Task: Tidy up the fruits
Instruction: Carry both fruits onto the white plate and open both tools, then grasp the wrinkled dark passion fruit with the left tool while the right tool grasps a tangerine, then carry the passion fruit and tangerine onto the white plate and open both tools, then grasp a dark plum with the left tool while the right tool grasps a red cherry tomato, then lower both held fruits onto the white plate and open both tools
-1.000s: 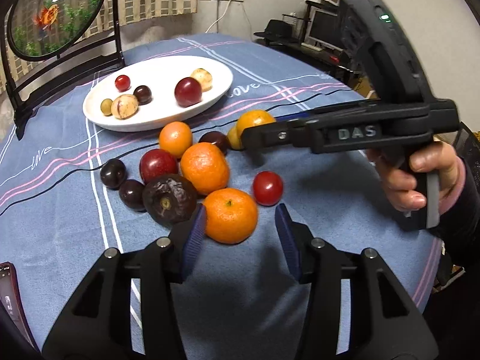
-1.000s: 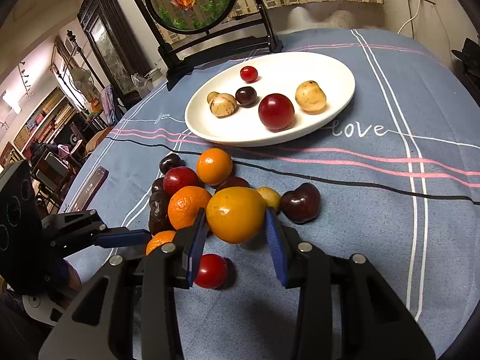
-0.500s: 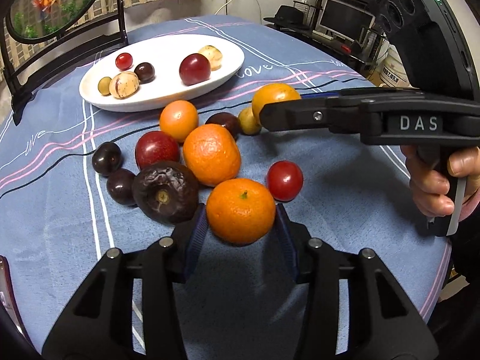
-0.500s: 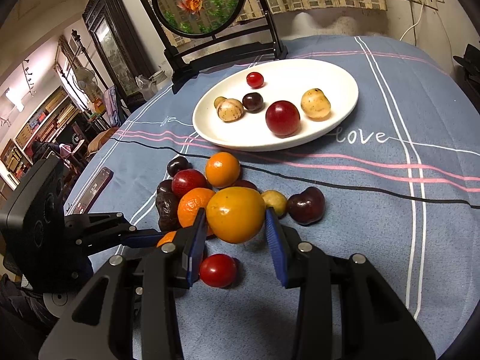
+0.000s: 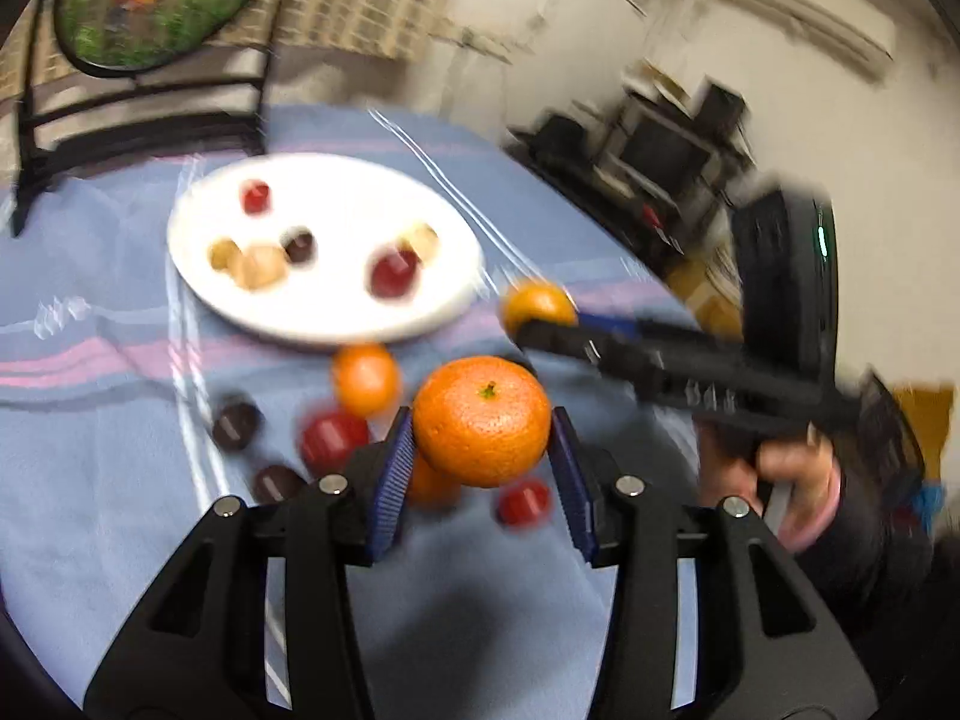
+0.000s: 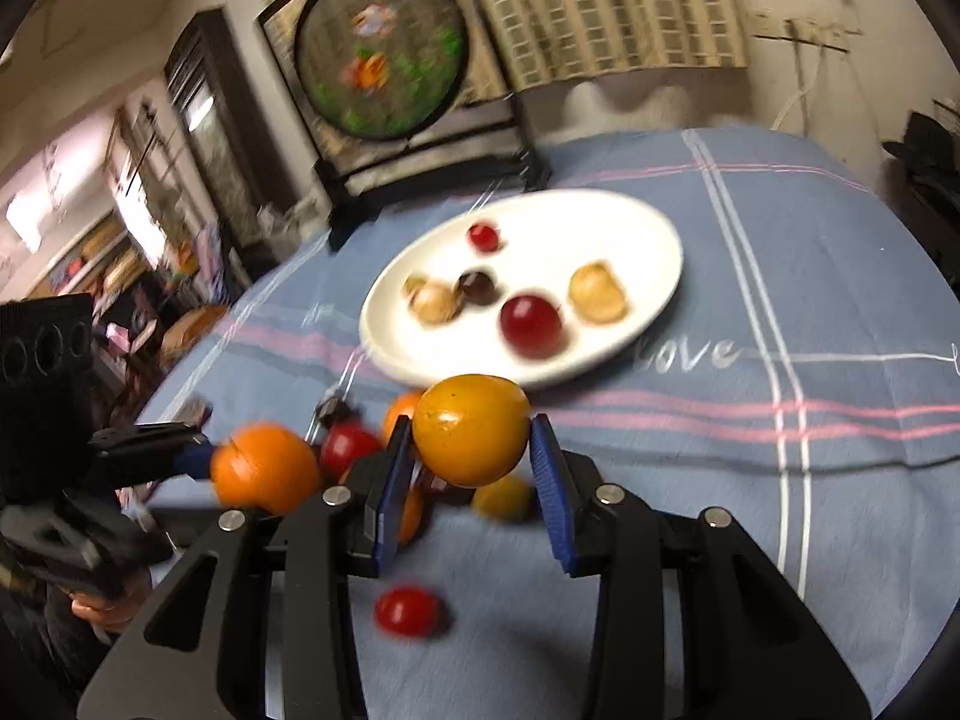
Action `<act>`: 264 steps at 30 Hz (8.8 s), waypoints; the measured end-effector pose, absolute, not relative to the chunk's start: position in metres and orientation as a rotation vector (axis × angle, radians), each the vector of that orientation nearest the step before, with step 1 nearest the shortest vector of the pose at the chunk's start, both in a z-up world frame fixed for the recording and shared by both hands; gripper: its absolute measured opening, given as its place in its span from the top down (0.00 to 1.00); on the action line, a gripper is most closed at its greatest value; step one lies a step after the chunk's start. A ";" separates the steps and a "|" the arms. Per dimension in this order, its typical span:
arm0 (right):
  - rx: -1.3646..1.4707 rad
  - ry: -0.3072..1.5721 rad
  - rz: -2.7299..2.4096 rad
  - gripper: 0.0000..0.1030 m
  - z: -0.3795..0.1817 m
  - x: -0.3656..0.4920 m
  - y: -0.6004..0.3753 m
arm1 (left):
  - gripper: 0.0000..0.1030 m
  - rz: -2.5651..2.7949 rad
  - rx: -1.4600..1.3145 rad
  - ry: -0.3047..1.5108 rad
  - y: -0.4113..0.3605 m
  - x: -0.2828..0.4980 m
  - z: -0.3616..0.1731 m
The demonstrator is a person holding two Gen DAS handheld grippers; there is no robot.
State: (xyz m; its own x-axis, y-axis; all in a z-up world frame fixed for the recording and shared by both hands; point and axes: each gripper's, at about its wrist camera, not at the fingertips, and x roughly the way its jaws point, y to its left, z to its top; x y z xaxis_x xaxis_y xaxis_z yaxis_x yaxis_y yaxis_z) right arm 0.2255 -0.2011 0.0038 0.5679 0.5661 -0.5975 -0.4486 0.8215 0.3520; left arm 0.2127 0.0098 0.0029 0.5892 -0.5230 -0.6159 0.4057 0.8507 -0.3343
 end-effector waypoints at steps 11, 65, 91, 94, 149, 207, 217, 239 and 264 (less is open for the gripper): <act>0.190 0.726 0.508 0.62 -0.002 0.315 -0.177 | 0.55 -0.280 -0.102 0.790 0.011 0.311 -0.006; 0.208 1.102 0.840 0.46 -0.045 0.228 -0.148 | 0.05 0.016 -0.248 0.700 0.087 0.224 0.005; 0.326 0.966 0.787 0.58 -0.015 0.230 -0.182 | 0.45 -0.379 0.138 0.815 0.000 0.176 -0.037; 0.322 0.958 0.790 0.58 -0.014 0.228 -0.183 | 0.45 -0.358 0.151 0.822 -0.003 0.179 -0.041; 0.219 0.758 0.508 0.56 -0.008 0.341 -0.174 | 0.55 -0.068 -0.121 0.805 0.030 0.340 -0.011; -0.110 0.942 0.606 0.71 -0.032 0.180 -0.158 | 0.16 -0.079 0.037 0.715 0.052 0.186 -0.024; -0.099 0.955 0.605 0.71 -0.033 0.181 -0.158 | 0.55 -0.185 0.171 0.786 0.023 0.191 -0.045; -0.098 0.955 0.599 0.71 -0.034 0.180 -0.158 | 0.67 -0.226 0.162 0.870 0.021 0.212 -0.064; 0.151 0.675 0.443 0.71 0.014 0.269 -0.193 | 0.71 -0.225 -0.093 0.747 0.035 0.271 -0.002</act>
State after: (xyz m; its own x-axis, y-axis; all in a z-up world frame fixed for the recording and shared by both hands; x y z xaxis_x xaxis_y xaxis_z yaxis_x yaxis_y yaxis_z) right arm 0.2691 -0.1931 0.0135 0.6918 0.4433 -0.5699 -0.3470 0.8963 0.2760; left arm 0.2706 0.0352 -0.0022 0.7111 -0.2359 -0.6623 0.1701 0.9718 -0.1635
